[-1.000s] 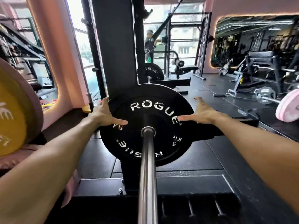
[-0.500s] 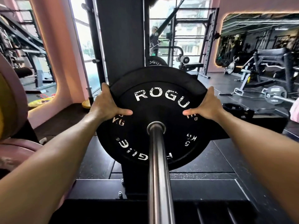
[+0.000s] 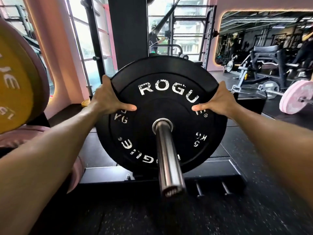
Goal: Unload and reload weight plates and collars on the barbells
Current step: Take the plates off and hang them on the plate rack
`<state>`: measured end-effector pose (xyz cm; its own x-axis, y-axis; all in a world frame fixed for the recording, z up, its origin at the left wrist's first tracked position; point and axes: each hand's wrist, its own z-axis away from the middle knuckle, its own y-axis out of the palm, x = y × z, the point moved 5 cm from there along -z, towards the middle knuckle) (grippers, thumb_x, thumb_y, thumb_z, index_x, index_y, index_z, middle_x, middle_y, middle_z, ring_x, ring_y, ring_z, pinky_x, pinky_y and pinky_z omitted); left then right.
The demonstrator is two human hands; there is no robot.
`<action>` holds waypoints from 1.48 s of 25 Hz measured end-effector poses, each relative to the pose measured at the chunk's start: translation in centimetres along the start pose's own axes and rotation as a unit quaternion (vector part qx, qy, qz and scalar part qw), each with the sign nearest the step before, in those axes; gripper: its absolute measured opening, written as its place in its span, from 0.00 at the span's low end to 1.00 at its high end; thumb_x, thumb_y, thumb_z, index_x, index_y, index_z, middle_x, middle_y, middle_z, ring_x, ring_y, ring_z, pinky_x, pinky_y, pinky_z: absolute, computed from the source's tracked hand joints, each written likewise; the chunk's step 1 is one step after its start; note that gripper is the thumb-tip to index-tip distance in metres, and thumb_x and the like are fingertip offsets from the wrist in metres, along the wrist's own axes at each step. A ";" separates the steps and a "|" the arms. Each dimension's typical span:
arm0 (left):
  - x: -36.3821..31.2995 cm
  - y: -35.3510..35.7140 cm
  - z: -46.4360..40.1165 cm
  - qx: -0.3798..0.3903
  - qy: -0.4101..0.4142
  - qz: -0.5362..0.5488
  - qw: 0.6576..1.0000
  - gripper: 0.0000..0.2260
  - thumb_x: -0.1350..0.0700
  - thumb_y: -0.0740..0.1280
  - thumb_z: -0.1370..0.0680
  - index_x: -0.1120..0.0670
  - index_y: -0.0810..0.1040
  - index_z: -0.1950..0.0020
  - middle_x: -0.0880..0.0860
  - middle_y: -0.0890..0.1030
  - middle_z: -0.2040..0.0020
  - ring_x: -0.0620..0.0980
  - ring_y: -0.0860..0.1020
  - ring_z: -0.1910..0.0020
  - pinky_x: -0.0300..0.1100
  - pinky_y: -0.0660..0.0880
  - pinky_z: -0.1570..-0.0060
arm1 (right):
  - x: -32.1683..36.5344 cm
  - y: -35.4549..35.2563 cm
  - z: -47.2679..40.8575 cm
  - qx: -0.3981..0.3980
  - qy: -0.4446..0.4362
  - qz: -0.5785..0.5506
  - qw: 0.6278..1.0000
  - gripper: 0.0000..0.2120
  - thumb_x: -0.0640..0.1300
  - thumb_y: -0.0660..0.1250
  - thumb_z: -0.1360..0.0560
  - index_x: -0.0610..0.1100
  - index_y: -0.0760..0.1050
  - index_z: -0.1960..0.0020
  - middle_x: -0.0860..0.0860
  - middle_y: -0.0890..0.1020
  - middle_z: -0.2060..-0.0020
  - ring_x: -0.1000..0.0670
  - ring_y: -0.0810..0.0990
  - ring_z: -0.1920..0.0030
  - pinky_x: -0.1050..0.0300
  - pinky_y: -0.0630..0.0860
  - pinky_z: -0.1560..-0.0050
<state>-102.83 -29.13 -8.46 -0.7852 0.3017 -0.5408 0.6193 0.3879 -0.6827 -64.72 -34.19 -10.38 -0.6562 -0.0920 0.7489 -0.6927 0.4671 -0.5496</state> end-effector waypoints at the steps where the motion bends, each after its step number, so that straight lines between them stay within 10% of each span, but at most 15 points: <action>1: -0.3 -0.7 1.1 0.005 -0.001 -0.004 1.000 0.51 0.29 0.78 0.58 0.49 0.57 0.47 0.51 0.73 0.49 0.55 0.73 0.50 0.48 0.70 0.54 | 0.3 -0.7 1.4 0.000 0.002 0.006 1.000 0.48 0.57 0.85 0.54 0.47 0.64 0.42 0.54 0.78 0.48 0.50 0.74 0.44 0.55 0.71 0.45; 26: -7.7 -14.5 22.2 0.066 0.007 -0.001 0.998 0.48 0.39 0.83 0.48 0.53 0.58 0.40 0.55 0.76 0.46 0.60 0.75 0.46 0.52 0.74 0.48 | 7.6 -12.4 23.1 0.073 0.006 0.057 0.996 0.49 0.61 0.84 0.56 0.49 0.64 0.43 0.52 0.76 0.46 0.47 0.73 0.41 0.49 0.73 0.43; 30: -13.4 -21.4 19.6 0.056 0.031 0.019 0.998 0.45 0.40 0.83 0.48 0.51 0.57 0.45 0.46 0.72 0.56 0.54 0.72 0.51 0.46 0.67 0.55 | 13.8 -17.7 21.6 0.069 -0.005 0.040 0.997 0.49 0.61 0.84 0.56 0.50 0.63 0.43 0.56 0.75 0.51 0.48 0.73 0.40 0.51 0.71 0.44; 37: -26.6 -42.2 10.2 0.022 0.051 0.012 0.998 0.47 0.38 0.82 0.47 0.53 0.57 0.40 0.53 0.73 0.46 0.60 0.74 0.40 0.47 0.68 0.52 | 35.9 -32.4 15.1 0.049 -0.048 0.039 0.997 0.57 0.65 0.83 0.60 0.47 0.67 0.37 0.52 0.79 0.43 0.47 0.76 0.38 0.49 0.74 0.37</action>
<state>-108.02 -62.40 29.78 -0.7647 0.3993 -0.5058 0.6360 0.3416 -0.6919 -70.36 -65.86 28.67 -0.7308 -0.1443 0.6672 -0.6621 0.3878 -0.6413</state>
